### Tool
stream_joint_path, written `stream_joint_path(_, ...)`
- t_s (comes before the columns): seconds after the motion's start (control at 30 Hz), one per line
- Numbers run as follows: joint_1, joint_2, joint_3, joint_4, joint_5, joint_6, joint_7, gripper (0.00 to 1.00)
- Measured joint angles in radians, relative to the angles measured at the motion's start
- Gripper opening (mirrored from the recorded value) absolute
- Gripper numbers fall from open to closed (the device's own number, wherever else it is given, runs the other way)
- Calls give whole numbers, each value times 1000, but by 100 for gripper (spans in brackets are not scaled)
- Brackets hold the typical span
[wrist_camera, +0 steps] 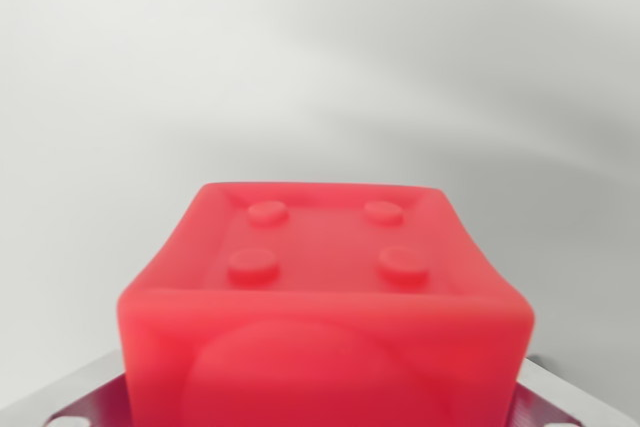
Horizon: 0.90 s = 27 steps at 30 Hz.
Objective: Destack cube
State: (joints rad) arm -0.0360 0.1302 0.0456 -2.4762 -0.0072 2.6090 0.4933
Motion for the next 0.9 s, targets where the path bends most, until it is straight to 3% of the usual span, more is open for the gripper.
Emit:
stream_joint_path(0.73, 20, 31, 17, 44, -6, -14, -97, 0)
stream_joint_path(0.9, 21, 68, 17, 45, -12, 16, -98, 0)
